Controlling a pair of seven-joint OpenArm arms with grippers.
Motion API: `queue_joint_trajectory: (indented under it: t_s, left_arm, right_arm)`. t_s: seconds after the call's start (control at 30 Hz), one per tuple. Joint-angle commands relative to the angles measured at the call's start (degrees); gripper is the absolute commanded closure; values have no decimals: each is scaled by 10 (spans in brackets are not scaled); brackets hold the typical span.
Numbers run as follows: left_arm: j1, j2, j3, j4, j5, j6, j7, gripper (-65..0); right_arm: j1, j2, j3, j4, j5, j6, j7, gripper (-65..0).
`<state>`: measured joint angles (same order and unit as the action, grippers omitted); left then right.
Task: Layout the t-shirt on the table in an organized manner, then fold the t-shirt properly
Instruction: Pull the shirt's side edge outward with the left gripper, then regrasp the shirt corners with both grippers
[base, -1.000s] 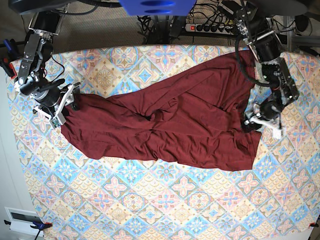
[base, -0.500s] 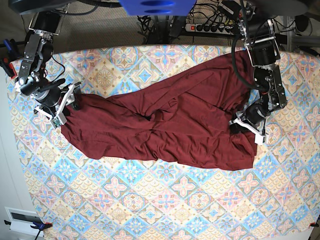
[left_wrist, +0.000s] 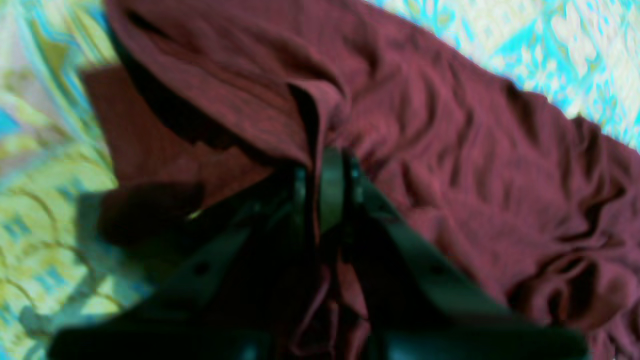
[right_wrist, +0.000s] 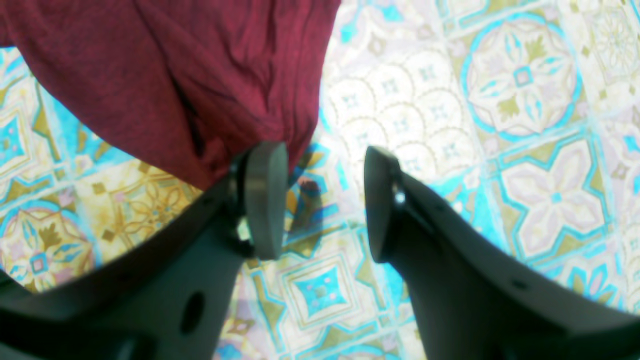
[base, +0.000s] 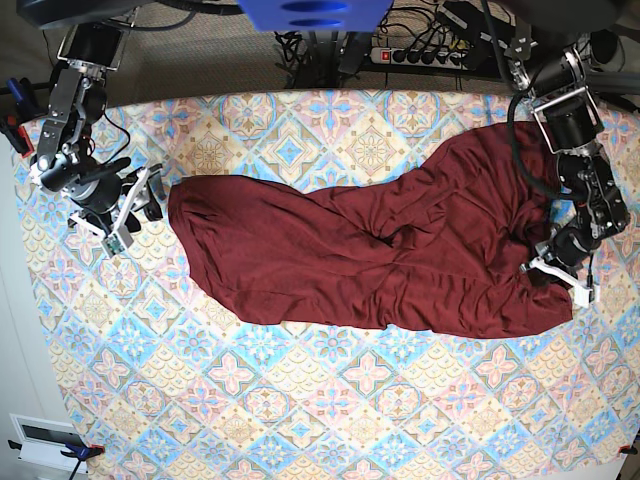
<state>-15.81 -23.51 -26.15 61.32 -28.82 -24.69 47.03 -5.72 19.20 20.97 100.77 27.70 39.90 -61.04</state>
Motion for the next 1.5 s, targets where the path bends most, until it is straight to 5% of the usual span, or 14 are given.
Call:
queue_joint_trajectory:
  t_s: [0.0,0.2,0.4,0.57,0.7,1.03,1.47]
  left_arm:
    - [-14,-12,-2,9,-6,-2,-8,-40]
    - [-8,-13,-5,9,-6,-2,-7,-188]
    - [34,-64,-43,12,-13,-2,-7,-331]
    - [87,-93,-91,17,-23,-3,4,-335]
    - [179,-101,-95,107,-81,-3,66,-335]
    - [448,-33,-168,360,-131,-3,95,-335]
    - [406,35,-165,285,-128,-3,78,-335]
  right_arm:
    - [6,9,-4,12,11,1,11,-237]
    - [5,9,-52,43,10,1,11,-237]
    - [5,9,-68,52,10,1,11,-237]
    - [5,9,-86,52,10,1,11,-237]
    - [5,9,-126,71,10,1,14,-237]
    - [5,9,-179,85,6,1,15,-237]
    - [5,9,-194,93,9,1,15,-237]
